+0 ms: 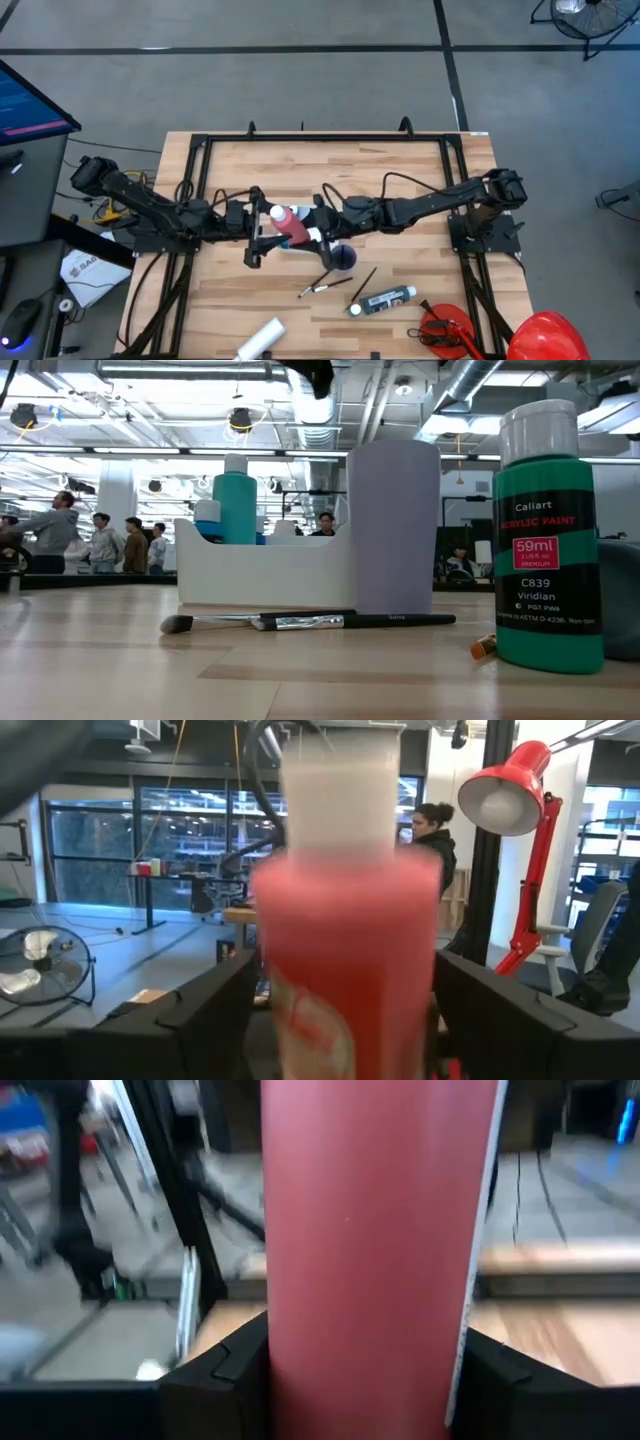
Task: Pick & Place Paint Supplies
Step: Put the red paint bottle into the white bin
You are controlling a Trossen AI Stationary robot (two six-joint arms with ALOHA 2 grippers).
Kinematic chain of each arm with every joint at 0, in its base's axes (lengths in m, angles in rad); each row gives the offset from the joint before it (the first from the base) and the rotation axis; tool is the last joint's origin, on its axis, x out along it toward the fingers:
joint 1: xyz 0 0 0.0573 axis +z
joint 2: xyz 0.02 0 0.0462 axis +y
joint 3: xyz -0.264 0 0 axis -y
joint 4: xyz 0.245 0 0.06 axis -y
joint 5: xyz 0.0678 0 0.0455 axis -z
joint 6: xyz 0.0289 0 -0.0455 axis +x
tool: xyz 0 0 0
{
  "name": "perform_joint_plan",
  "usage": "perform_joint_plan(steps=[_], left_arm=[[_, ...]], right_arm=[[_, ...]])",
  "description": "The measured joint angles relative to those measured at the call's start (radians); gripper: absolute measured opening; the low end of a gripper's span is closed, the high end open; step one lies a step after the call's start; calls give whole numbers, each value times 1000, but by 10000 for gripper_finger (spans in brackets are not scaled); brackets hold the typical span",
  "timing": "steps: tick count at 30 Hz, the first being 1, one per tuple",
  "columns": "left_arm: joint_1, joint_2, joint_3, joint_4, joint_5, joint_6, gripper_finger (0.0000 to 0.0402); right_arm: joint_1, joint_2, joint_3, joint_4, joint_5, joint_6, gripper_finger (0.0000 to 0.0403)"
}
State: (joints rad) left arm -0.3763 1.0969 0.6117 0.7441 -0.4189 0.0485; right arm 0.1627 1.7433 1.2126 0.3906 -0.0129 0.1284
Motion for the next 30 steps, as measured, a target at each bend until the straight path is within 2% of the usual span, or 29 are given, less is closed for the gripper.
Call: perform_joint_plan(steps=[5,8,13,16,24,30], left_arm=[[0,0,0,3,-4,20,306],[-7,0,0,3,-9,33,303],[-36,0,0,-1,-12,84,293],[-42,-1,-1,14,-17,94,289],[-34,5,-2,27,-14,76,289],[-15,66,-2,40,-1,43,289]], right_arm=[[3,82,-4,202,-6,0,165],[5,133,-4,329,-8,0,164],[5,197,-4,498,-14,30,197],[8,223,-2,579,-15,37,204],[13,230,-3,607,-12,33,168],[14,229,-3,620,-9,22,197]])
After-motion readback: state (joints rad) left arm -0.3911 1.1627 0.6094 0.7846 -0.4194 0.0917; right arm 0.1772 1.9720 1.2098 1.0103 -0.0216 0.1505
